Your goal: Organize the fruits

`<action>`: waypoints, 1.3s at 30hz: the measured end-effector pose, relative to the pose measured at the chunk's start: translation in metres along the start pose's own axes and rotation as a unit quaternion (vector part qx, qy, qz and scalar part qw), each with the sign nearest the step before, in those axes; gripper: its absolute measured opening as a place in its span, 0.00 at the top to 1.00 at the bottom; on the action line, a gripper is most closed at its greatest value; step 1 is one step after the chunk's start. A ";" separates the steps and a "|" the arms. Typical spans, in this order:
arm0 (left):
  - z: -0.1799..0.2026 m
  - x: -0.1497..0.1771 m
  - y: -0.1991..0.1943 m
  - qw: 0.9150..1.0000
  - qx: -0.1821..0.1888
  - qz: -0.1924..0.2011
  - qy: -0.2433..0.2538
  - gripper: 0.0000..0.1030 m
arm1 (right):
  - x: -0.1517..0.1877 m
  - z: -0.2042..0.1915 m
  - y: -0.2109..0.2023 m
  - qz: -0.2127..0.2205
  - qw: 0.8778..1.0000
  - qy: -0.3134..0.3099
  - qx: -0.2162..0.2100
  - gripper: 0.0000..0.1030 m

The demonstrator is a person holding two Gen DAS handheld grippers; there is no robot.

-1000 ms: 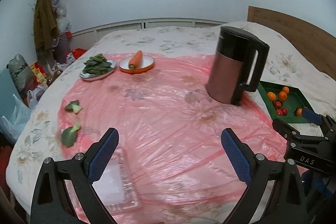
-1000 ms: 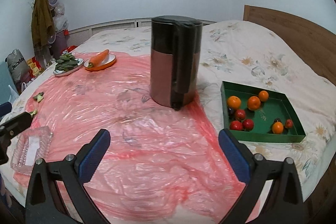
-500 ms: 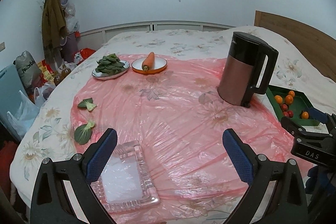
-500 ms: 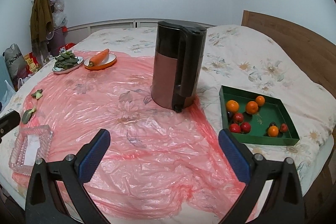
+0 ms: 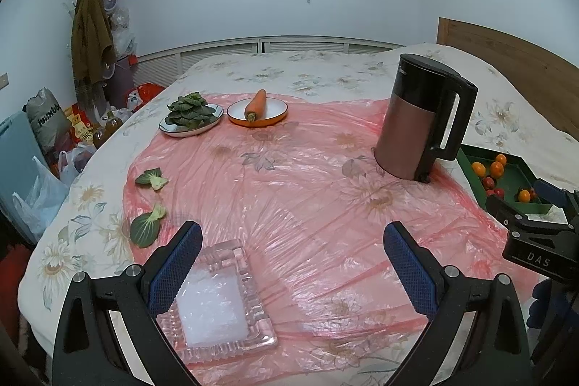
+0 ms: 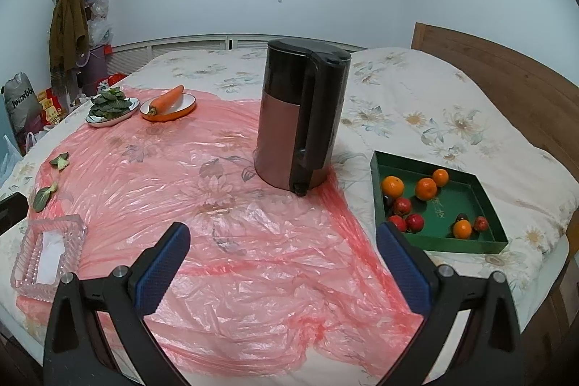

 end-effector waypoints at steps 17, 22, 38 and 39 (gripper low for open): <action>0.002 0.002 0.000 1.000 0.002 -0.004 0.006 0.04 | 0.002 0.005 -0.002 -0.001 1.000 0.005 0.006 0.00; 0.005 0.003 0.001 1.000 0.004 -0.003 0.009 0.04 | 0.003 0.009 -0.002 -0.001 1.000 0.007 0.010 0.00; 0.006 0.003 0.000 1.000 0.011 -0.016 -0.003 0.04 | 0.003 0.023 -0.011 0.001 1.000 0.016 0.023 0.00; 0.006 0.003 0.000 1.000 0.012 -0.017 -0.004 0.04 | 0.003 0.024 -0.012 0.001 1.000 0.017 0.023 0.00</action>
Point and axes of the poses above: each gripper's, at about its wrist camera, not at the fingertips, and y roughly the way its jaws point, z to its right, x to its underside, the point moved 7 cm from there along y, roughly the way its jaws point, and after that the axes turned 6 degrees about -y, right-handed, at the moved point
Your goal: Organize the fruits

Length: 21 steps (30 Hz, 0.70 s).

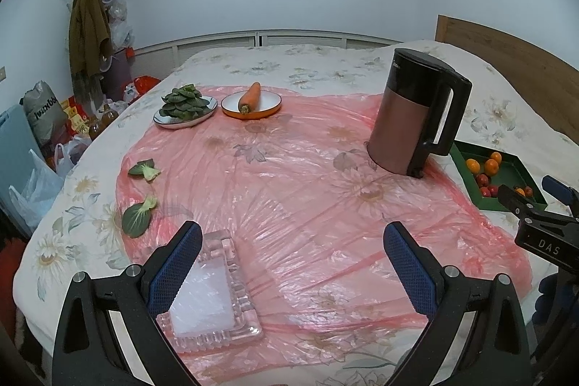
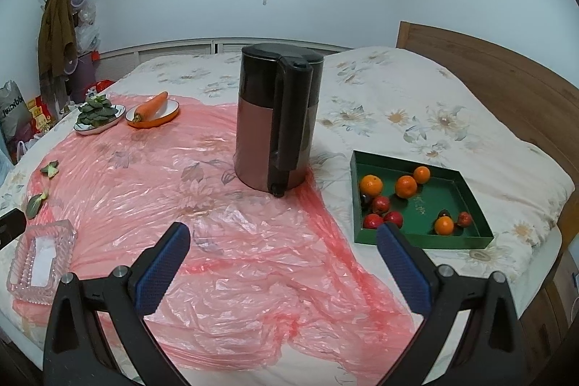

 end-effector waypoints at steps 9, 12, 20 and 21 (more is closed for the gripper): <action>0.000 -0.002 -0.008 1.000 0.001 0.007 0.008 0.04 | 0.001 0.006 -0.010 0.002 1.000 0.005 0.003 0.00; -0.004 -0.001 -0.008 1.000 0.004 0.002 0.000 0.01 | 0.002 0.006 -0.014 0.001 1.000 0.003 0.004 0.00; -0.007 -0.002 -0.016 1.000 -0.011 0.014 0.007 0.01 | 0.004 0.013 -0.022 0.000 1.000 0.012 0.010 0.00; -0.007 -0.003 -0.017 1.000 -0.012 0.016 0.009 0.01 | 0.004 0.013 -0.023 0.000 1.000 0.013 0.009 0.00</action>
Point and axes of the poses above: each gripper's, at about its wrist camera, not at the fingertips, and y roughly the way its jaws point, z to its right, x to its underside, the point moved 7 cm from there along y, roughly the way its jaws point, and after that the axes turned 6 degrees about -y, right-handed, at the moved point
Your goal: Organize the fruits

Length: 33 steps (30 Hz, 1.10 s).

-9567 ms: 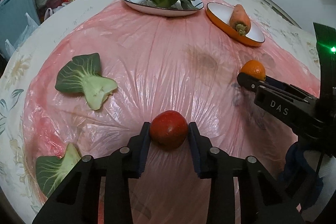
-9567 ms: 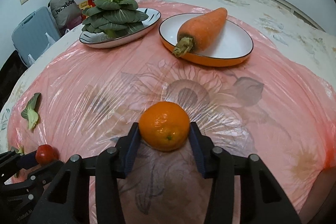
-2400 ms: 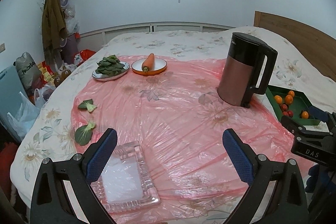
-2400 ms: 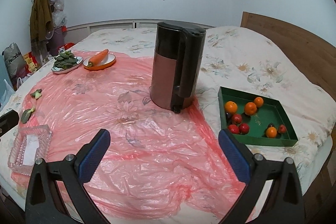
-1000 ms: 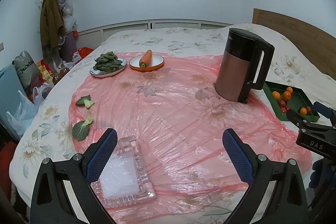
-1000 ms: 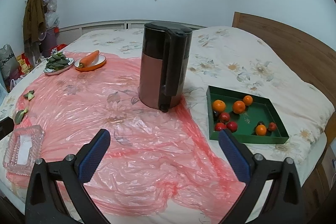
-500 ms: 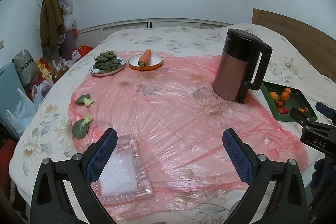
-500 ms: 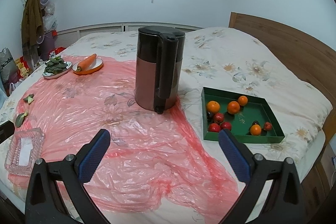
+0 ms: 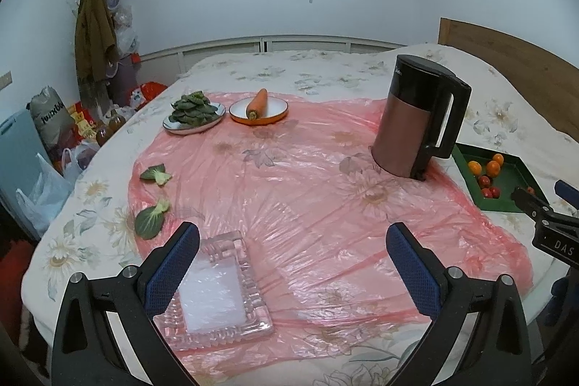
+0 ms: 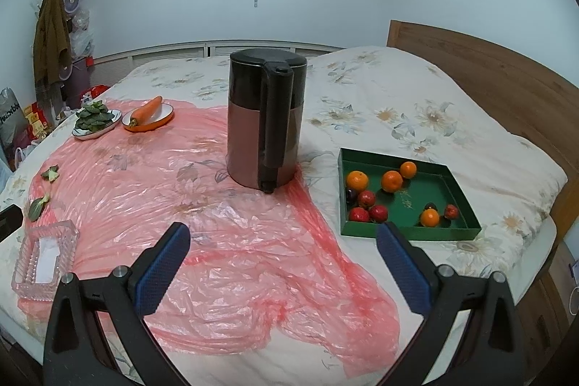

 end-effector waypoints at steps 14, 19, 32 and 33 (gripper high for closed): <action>0.000 0.001 -0.005 1.000 0.003 0.002 0.006 0.01 | 0.000 -0.004 -0.004 0.000 1.000 0.001 -0.005 0.00; 0.000 0.001 -0.005 1.000 0.003 0.003 0.004 0.01 | 0.000 -0.004 -0.004 0.001 1.000 0.001 -0.006 0.00; 0.001 0.000 -0.003 1.000 0.006 0.004 0.004 0.01 | -0.001 -0.008 -0.001 0.002 1.000 -0.002 -0.007 0.00; 0.001 0.000 -0.002 1.000 0.006 0.003 0.004 0.01 | -0.001 -0.007 -0.001 0.002 1.000 -0.002 -0.007 0.00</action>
Point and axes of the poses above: each gripper's, at about its wrist camera, not at the fingertips, and y roughly the way its jaws point, z to its right, x to its underside, the point moved 7 cm from there along y, roughly the way its jaws point, and after that the axes turned 6 degrees about -y, right-handed, at the moved point
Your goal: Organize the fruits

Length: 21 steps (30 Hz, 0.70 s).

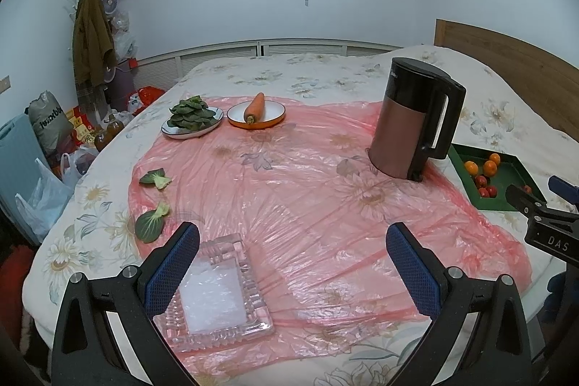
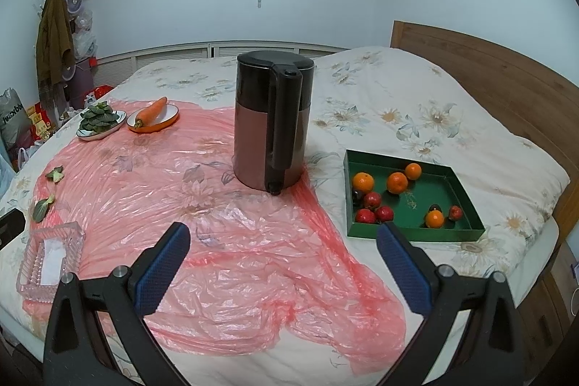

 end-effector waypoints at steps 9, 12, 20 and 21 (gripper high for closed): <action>-0.002 -0.001 0.001 1.000 -0.002 0.000 -0.002 0.01 | 0.000 -0.003 0.002 -0.003 1.000 -0.002 -0.003 0.00; -0.003 -0.001 0.000 1.000 -0.003 0.001 -0.003 0.01 | 0.000 -0.004 0.002 -0.003 1.000 -0.003 -0.003 0.00; -0.004 -0.002 0.000 1.000 -0.003 0.000 -0.001 0.01 | -0.004 -0.005 0.002 -0.001 1.000 -0.006 -0.003 0.00; -0.004 -0.002 0.000 1.000 -0.003 0.000 -0.001 0.01 | -0.005 -0.004 0.002 -0.001 1.000 -0.007 -0.003 0.00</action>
Point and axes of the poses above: each gripper's, at about its wrist camera, not at the fingertips, and y roughly the way its jaws point, z to its right, x to its underside, the point moved 7 cm from there along y, roughly the way its jaws point, and after that the axes turned 6 degrees about -y, right-handed, at the moved point
